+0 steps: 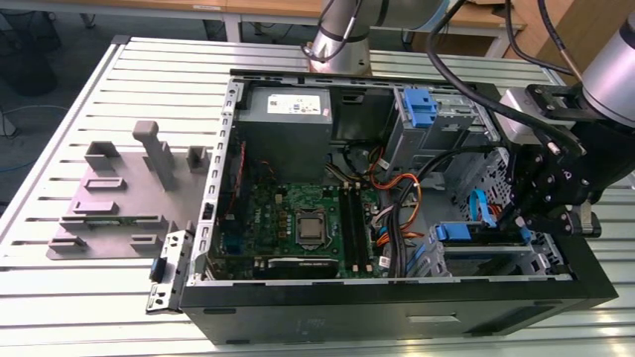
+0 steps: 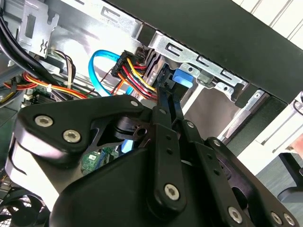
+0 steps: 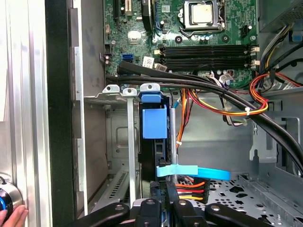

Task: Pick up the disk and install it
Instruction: 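Insert the second disk wire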

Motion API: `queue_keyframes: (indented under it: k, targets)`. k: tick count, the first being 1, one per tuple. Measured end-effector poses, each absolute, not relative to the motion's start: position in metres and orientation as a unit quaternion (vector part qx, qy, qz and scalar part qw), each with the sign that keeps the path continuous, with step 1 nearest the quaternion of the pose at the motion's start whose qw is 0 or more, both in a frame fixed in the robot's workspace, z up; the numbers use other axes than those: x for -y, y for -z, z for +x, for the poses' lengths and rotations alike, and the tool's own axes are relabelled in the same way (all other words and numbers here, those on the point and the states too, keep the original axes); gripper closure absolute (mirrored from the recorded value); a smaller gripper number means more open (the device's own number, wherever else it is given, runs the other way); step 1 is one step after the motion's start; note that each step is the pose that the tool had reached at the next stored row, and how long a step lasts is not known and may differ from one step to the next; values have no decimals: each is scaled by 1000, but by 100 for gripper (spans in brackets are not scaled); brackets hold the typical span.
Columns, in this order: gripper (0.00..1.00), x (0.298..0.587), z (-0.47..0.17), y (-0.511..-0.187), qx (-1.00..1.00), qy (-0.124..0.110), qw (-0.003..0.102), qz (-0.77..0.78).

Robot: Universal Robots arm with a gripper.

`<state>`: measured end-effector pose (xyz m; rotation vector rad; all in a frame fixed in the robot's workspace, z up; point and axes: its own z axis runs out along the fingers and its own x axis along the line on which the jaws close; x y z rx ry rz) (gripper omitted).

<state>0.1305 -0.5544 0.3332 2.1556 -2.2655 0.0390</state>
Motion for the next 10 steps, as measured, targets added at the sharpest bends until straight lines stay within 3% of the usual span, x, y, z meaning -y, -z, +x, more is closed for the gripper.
queue_keyframes:
  k: [10]
  targets:
    - [84,554,130,-334,724,-12,7,689]
